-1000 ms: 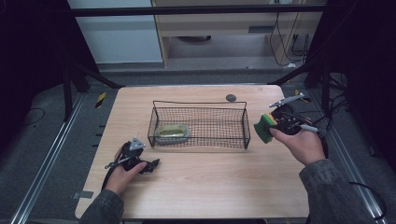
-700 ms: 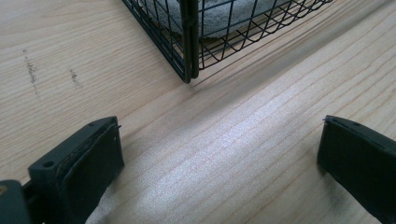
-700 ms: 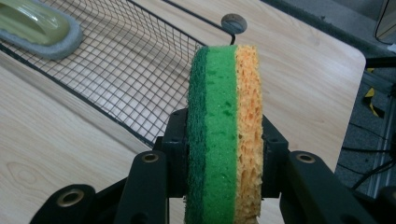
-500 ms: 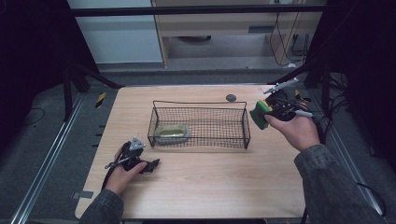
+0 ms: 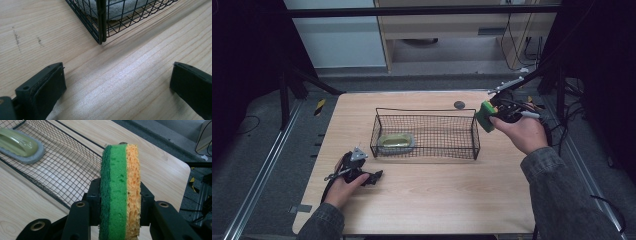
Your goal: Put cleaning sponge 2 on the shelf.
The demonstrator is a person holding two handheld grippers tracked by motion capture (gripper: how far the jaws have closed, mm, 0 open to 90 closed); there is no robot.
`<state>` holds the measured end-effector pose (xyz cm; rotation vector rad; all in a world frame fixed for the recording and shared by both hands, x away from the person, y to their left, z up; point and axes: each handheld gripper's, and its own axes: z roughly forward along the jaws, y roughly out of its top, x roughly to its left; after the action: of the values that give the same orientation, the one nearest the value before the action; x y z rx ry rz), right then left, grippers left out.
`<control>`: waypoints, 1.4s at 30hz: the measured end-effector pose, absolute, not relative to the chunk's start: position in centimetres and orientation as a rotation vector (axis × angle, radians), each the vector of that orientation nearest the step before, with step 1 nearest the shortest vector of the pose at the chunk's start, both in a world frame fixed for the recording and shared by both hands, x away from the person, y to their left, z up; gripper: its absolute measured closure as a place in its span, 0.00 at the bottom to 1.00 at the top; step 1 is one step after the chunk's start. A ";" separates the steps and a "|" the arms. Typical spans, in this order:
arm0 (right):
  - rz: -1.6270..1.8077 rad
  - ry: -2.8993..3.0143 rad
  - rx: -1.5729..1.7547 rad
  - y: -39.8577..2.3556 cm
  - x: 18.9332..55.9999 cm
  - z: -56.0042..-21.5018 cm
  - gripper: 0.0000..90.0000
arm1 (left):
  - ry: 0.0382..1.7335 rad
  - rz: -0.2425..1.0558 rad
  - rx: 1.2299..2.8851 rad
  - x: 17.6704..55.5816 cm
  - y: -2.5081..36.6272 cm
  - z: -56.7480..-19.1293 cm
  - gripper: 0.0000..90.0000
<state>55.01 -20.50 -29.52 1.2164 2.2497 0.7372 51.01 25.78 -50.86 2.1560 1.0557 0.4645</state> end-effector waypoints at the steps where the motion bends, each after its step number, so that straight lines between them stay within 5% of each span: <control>1: 0.741 2.247 1.215 -20.4 55.1 -29.5 0.71 | 1.056 0.465 2.156 51.0 25.8 -50.9 0.00; 42: 0.704 2.296 1.165 -17.0 57.8 -32.2 0.71 | 1.052 0.466 2.157 51.0 25.8 -50.9 0.00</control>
<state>57.80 -17.05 -32.19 1.1651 2.2963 0.7038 51.04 25.79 -50.86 2.1573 1.0520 0.4656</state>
